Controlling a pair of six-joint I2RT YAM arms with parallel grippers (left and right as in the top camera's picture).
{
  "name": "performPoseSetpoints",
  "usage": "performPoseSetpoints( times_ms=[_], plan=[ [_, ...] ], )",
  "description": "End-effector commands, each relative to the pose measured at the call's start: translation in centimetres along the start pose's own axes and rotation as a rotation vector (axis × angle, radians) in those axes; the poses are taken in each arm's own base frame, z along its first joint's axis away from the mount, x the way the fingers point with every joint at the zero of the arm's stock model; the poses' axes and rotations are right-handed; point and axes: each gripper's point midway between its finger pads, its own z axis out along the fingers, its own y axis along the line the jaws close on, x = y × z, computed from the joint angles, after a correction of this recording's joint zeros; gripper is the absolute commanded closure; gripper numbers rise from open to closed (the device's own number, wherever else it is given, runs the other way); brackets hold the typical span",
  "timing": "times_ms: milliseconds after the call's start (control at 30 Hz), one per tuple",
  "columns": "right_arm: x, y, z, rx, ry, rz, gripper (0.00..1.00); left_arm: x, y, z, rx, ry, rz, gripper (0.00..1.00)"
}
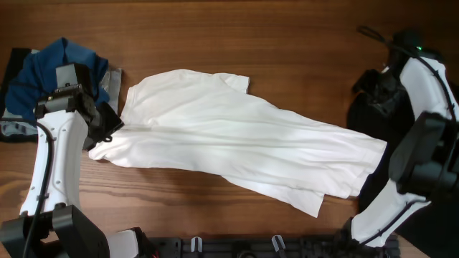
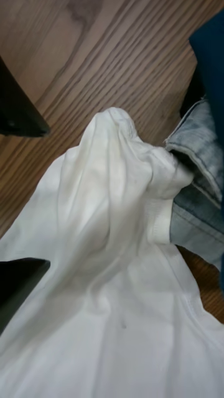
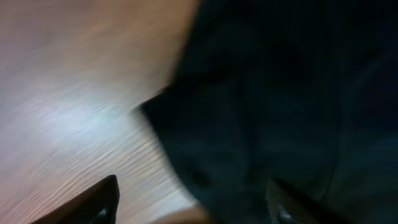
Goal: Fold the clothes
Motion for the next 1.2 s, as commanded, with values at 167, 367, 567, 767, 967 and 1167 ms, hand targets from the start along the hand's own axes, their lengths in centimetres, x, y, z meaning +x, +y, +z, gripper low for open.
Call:
performPoseSetpoints(
  times_ms=[167,367,567,767,967,1167],
  plan=[
    [-1.4,-3.3,3.7,0.110,0.015,0.129,0.28,1.0,-5.7,-1.1,0.160,-0.013,0.152,0.35],
    [-2.5,-4.8,4.8,0.140,-0.031,0.142,0.77,1.4,-9.7,-1.9,0.228,-0.081,0.252,0.30],
    [-6.6,-12.1,0.5,0.234,-0.155,0.335,0.96,1.6,-12.8,-2.7,0.290,-0.142,0.319,0.28],
    [-11.0,-19.8,-10.8,0.182,-0.395,0.548,0.96,1.6,-15.7,-3.0,0.333,-0.218,0.495,0.34],
    [-12.9,-17.2,-18.6,-0.175,-0.564,0.438,0.25,0.5,-18.0,-2.5,0.372,-0.281,0.534,0.31],
    [-11.8,-9.2,-20.0,-0.409,-0.525,0.160,0.23,0.1,-22.2,-1.1,0.513,-0.313,0.657,0.26]
  ],
)
